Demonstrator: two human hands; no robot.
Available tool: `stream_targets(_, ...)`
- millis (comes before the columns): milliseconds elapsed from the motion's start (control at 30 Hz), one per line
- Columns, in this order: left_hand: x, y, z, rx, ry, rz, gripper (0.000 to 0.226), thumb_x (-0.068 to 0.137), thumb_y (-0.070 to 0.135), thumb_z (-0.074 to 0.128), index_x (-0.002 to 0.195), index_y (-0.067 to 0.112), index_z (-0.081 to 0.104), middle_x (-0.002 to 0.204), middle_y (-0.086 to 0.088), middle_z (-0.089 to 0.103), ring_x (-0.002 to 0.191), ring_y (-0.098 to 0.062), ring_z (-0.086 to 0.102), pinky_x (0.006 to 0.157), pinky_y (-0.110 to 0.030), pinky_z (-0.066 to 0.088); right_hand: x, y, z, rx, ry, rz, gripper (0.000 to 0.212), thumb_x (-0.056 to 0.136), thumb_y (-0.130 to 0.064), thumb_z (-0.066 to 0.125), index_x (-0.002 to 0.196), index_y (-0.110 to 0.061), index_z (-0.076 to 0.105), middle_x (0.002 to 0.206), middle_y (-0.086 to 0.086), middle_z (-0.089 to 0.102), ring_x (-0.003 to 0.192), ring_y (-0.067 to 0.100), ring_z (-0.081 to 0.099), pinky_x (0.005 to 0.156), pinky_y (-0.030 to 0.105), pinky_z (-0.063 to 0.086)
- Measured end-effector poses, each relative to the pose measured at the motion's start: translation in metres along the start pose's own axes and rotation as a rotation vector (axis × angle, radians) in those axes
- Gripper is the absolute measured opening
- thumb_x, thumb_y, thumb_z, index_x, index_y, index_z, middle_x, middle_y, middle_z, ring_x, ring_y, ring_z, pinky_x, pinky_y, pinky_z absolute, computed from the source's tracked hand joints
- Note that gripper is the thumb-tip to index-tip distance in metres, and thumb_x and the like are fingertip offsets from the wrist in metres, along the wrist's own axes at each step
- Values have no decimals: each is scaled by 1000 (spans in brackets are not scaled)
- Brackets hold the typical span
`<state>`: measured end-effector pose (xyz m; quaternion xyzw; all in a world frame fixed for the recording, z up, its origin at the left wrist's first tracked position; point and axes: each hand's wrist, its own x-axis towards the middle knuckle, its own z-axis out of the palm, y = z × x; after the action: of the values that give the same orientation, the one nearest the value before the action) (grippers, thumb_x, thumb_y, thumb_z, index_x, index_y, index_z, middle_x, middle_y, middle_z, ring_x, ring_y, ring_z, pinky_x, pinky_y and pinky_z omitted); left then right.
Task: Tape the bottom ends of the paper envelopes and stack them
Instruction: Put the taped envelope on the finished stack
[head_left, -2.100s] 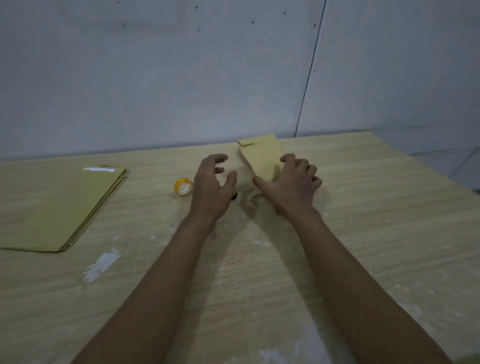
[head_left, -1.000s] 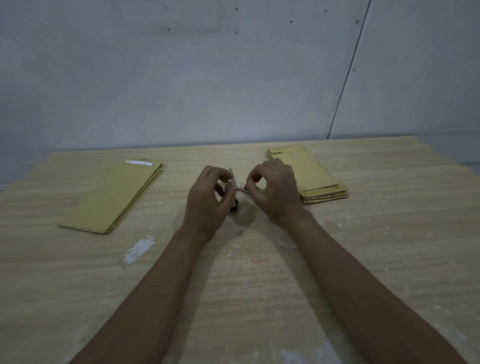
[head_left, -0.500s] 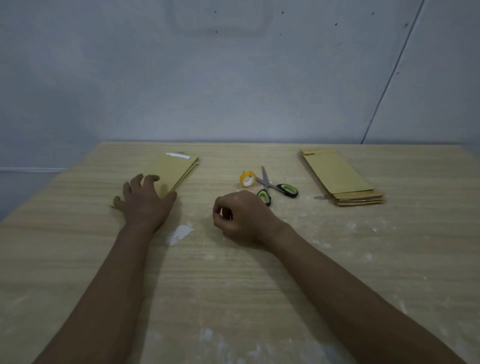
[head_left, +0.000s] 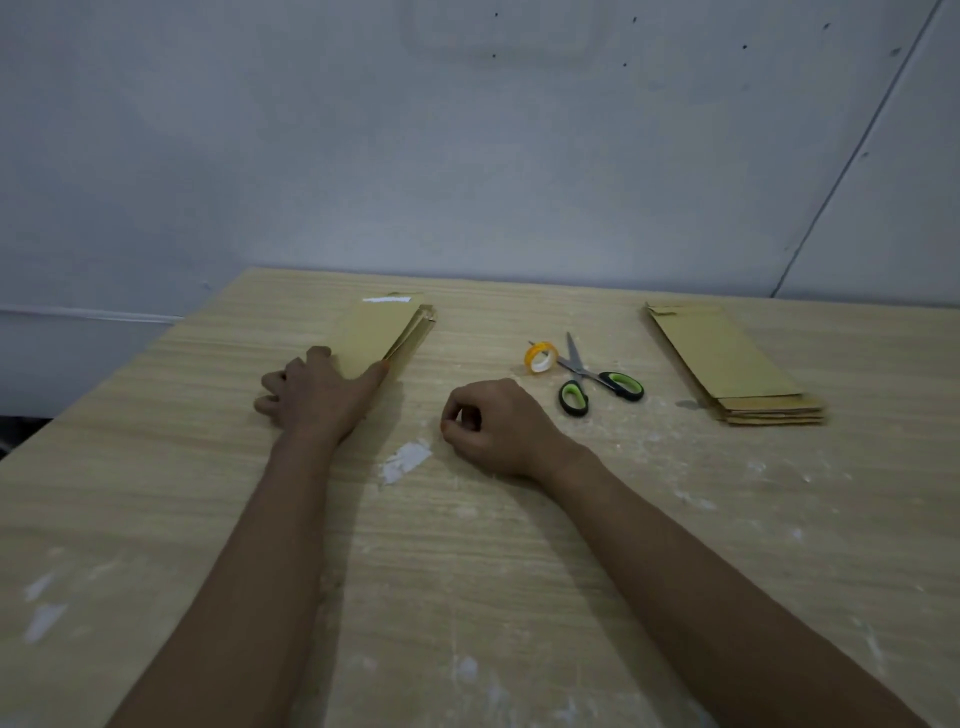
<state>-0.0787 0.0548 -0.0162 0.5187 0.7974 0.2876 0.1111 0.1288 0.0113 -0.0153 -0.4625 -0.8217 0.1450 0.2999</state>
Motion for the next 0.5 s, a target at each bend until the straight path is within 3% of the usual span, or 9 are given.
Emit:
stream_targets(367,0,3,-6,-114,-36,-90,81,77,69,64,137,18,45,144,-17,41,135,-35,29,108,-49,20,0,-1,1,3,-20,25,5,78,-24,66,78,-21,69,59,-16,51,63,9,56,63,34,52)
stream_targets(500,2,1,-9,-147,-16,-117,80,76,67,66,136,19,44,144,-17,41,136,-35,31,110,-49,19,1,-1,3,-5,-21,33,5,80,-23,66,80,-20,70,65,-14,54,66,10,55,64,35,52)
